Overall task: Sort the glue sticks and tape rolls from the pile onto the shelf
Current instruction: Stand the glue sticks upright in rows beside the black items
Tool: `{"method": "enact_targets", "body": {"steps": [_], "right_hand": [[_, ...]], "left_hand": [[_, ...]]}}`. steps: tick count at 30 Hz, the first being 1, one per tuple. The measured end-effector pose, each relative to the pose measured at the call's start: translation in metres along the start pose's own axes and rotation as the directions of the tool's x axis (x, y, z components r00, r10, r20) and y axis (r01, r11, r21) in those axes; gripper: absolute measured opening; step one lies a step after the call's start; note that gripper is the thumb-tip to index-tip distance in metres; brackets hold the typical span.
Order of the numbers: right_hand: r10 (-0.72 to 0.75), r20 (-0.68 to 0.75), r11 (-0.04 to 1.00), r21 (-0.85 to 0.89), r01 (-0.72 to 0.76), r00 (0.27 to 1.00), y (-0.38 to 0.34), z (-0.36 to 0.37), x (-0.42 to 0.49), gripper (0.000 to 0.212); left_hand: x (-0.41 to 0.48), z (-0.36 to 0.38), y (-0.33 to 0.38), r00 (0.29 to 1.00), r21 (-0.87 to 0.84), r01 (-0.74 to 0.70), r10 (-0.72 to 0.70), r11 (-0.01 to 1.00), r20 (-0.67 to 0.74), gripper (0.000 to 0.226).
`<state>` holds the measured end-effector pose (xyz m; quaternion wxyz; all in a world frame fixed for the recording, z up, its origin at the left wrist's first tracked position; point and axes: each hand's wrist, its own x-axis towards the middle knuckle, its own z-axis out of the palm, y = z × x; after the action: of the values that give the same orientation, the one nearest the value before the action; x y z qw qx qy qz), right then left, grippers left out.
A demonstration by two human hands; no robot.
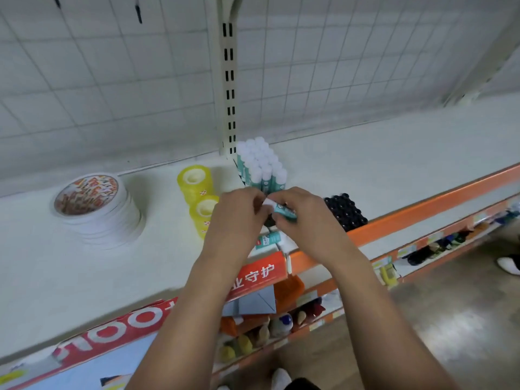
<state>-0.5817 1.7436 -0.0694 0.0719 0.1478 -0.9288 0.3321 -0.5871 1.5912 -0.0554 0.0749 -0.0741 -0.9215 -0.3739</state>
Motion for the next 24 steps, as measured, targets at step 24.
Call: {"method": "enact_targets", "body": {"steps": [24], "right_hand": [[-0.13,0.085,0.992,0.003,0.13,0.988,0.05,0.004,0.018,0.025]], "left_hand": [[0.022,0.027,0.025,0.917,0.075,-0.045,0.071,0.996,-0.392,0.015]]}}
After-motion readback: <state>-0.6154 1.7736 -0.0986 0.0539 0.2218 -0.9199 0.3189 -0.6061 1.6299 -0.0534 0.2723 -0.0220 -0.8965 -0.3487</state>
